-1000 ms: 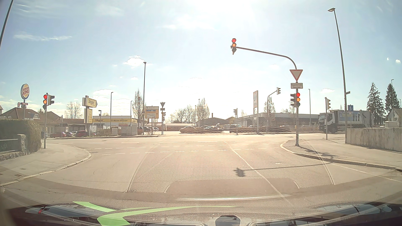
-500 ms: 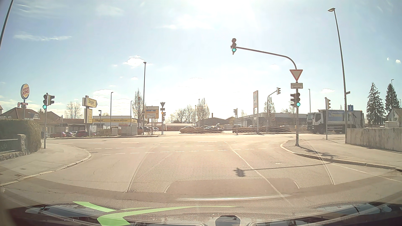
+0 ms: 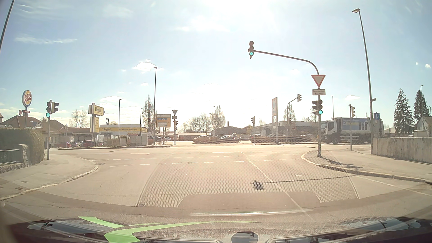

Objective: Follow the waypoints while adhering to traffic rules and regulations

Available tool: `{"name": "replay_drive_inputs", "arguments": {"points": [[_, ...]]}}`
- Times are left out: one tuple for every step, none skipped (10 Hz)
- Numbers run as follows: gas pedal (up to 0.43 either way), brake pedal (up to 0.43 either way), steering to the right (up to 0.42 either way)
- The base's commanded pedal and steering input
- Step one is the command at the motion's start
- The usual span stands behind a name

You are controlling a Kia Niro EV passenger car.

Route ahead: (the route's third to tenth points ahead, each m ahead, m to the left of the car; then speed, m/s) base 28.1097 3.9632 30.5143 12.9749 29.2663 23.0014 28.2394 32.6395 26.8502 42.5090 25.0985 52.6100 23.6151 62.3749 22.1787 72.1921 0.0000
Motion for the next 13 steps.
{"name": "replay_drive_inputs", "arguments": {"points": [[0.000,0.000,0.000],[0.000,0.000,0.000],[0.000,0.000,0.000],[0.268,0.000,0.001],[0.398,0.000,0.003],[0.469,0.000,0.004],[0.500,0.000,0.006],[0.500,0.000,0.010],[0.500,0.000,0.016],[0.500,0.000,0.021],[0.500,0.000,0.022],[0.488,0.000,0.022],[0.488,0.000,0.021]]}}
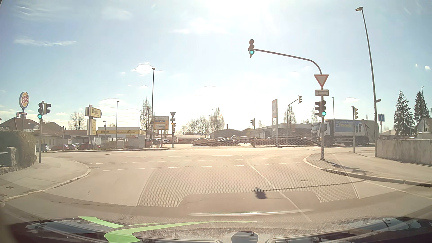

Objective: Follow the waypoints while adhering to traffic rules and regulations

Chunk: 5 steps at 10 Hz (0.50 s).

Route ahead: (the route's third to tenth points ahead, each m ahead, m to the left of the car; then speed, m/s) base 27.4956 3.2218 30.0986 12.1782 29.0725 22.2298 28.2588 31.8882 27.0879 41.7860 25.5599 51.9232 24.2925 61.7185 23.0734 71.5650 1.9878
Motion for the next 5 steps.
{"name": "replay_drive_inputs", "arguments": {"points": [[0.469,0.000,0.020],[0.449,0.000,0.018],[0.429,0.000,0.011],[0.409,0.000,0.008],[0.409,0.000,0.006]]}}
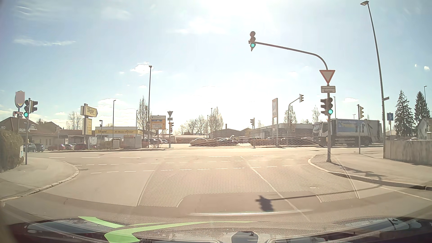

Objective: Follow the waypoints while adhering to traffic rules and regulations

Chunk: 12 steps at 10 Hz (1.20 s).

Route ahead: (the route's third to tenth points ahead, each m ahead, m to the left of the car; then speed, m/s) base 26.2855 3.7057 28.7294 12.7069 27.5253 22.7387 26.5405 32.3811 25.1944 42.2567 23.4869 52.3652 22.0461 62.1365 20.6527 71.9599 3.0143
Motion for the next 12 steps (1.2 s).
{"name": "replay_drive_inputs", "arguments": {"points": [[0.409,0.000,0.005],[0.398,0.000,0.004],[0.378,0.000,0.005],[0.370,0.000,0.004],[0.358,0.000,0.004],[0.339,0.000,0.004],[0.287,0.000,0.002],[0.287,0.000,0.001],[0.287,0.000,0.001],[0.287,0.000,0.000],[0.248,0.000,0.000],[0.240,0.000,-0.001]]}}
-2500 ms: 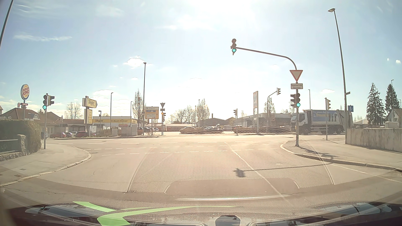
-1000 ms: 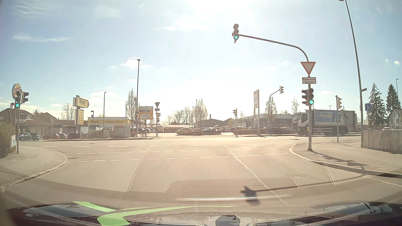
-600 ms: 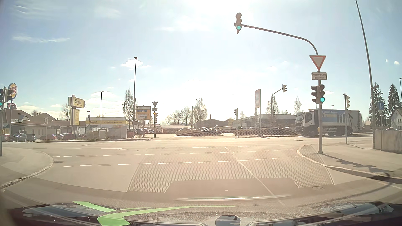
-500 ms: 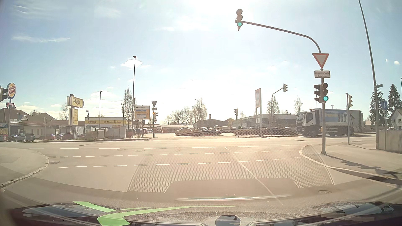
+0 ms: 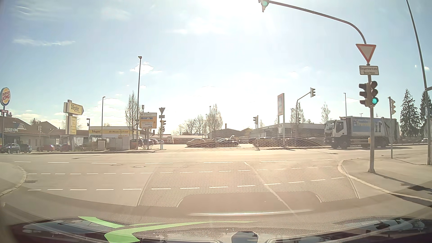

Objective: Follow the waypoints while adhering to traffic rules and regulations

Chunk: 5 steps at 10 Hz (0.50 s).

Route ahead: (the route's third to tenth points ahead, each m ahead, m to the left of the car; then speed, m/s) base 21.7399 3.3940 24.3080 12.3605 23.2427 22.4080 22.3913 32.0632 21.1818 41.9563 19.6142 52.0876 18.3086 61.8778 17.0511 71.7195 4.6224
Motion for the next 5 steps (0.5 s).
{"name": "replay_drive_inputs", "arguments": {"points": [[0.240,0.000,-0.002],[0.240,0.000,-0.005],[0.240,0.000,-0.006],[0.209,0.000,-0.008],[0.177,0.000,-0.013]]}}
